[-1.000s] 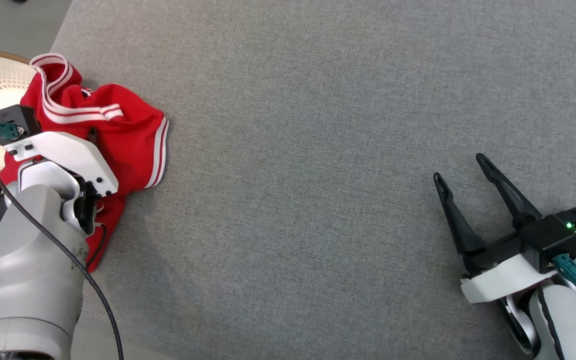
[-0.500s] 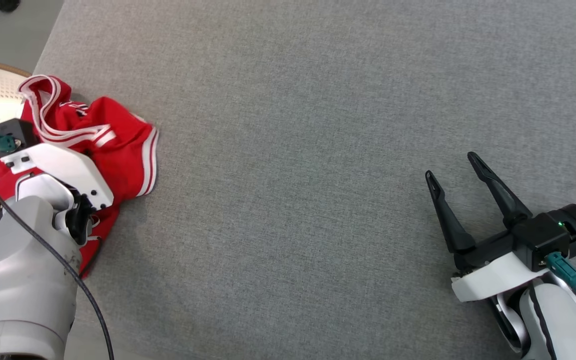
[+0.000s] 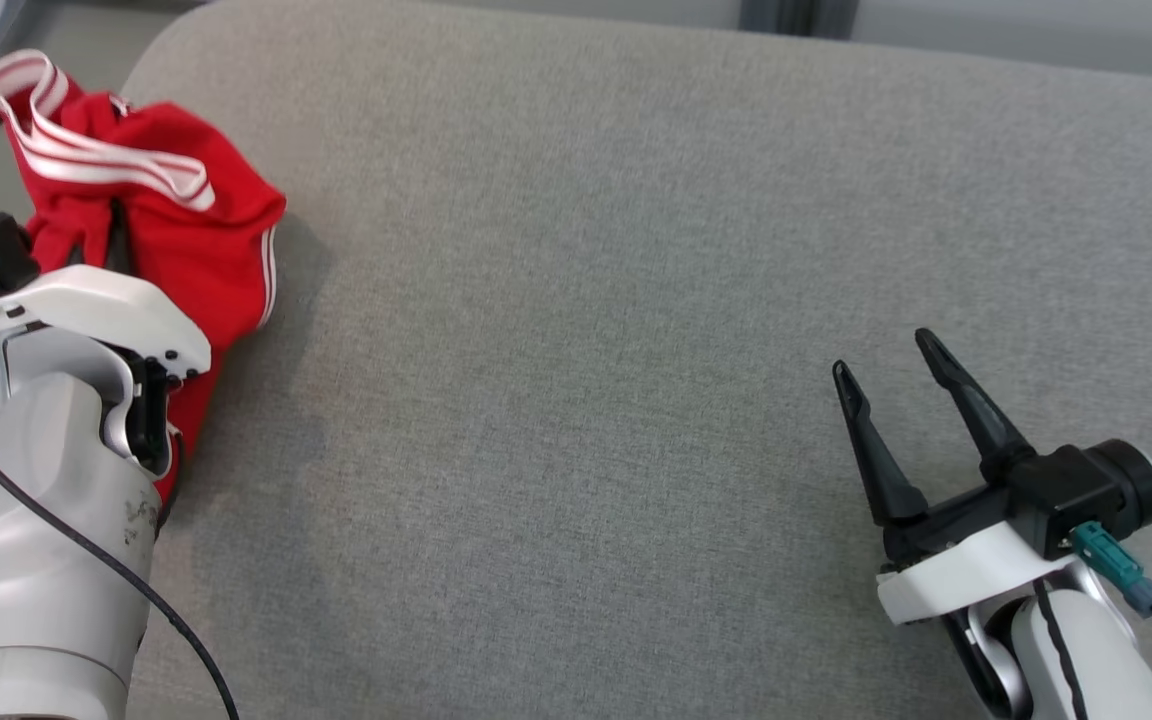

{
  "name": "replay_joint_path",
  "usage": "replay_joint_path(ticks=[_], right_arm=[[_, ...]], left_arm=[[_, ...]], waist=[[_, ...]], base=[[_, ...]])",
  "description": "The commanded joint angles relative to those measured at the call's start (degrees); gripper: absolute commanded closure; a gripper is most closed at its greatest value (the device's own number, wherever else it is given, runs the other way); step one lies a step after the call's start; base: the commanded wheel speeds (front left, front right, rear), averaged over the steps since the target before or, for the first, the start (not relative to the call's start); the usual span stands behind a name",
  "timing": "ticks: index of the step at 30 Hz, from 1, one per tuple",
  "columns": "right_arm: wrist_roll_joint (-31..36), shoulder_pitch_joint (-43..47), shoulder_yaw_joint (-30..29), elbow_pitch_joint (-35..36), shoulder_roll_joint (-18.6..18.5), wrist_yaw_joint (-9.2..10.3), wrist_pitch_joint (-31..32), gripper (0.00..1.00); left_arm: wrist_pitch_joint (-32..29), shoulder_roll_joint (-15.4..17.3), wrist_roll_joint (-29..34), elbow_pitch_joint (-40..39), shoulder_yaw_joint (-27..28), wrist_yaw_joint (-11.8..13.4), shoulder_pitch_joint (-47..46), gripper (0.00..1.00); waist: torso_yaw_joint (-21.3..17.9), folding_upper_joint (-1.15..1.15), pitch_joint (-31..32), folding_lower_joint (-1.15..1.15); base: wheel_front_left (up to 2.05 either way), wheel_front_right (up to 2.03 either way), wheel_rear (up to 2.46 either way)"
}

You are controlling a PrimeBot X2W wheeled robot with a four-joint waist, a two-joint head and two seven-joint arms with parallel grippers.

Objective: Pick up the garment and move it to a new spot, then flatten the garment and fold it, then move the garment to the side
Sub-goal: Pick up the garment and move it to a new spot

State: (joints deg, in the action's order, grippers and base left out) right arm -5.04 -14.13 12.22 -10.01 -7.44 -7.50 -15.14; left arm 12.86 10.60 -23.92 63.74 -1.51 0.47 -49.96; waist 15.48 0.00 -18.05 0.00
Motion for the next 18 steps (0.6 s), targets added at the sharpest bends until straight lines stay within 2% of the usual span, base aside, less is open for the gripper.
replay_joint_path(ticks=[1,9,15,18], right_arm=[[-0.4,0.8,0.0,-0.1,0.4,0.02,-0.1,0.00],[-1.0,2.8,-0.4,-0.1,2.5,0.02,-0.1,0.00],[-1.0,3.7,-1.5,0.8,3.3,0.02,0.0,0.00],[-1.0,3.9,-2.1,1.3,3.6,0.02,0.0,0.00]], left_arm=[[1.1,0.7,0.9,-1.8,-0.5,-0.5,0.4,1.00],[2.3,0.2,3.4,-14.8,-2.1,-2.1,3.2,1.00],[2.2,-1.1,4.0,-24.3,-3.2,-3.4,7.7,1.00],[1.4,-1.6,5.0,-27.2,-4.8,-3.0,9.3,1.00]], waist=[[-1.0,0.00,2.3,0.00],[-5.1,0.00,8.1,0.00],[-10.5,0.00,10.7,0.00],[-13.5,0.00,11.3,0.00]], base=[[0.00,0.00,0.00],[0.00,0.00,0.00],[0.00,0.00,0.00],[0.00,0.00,0.00]])
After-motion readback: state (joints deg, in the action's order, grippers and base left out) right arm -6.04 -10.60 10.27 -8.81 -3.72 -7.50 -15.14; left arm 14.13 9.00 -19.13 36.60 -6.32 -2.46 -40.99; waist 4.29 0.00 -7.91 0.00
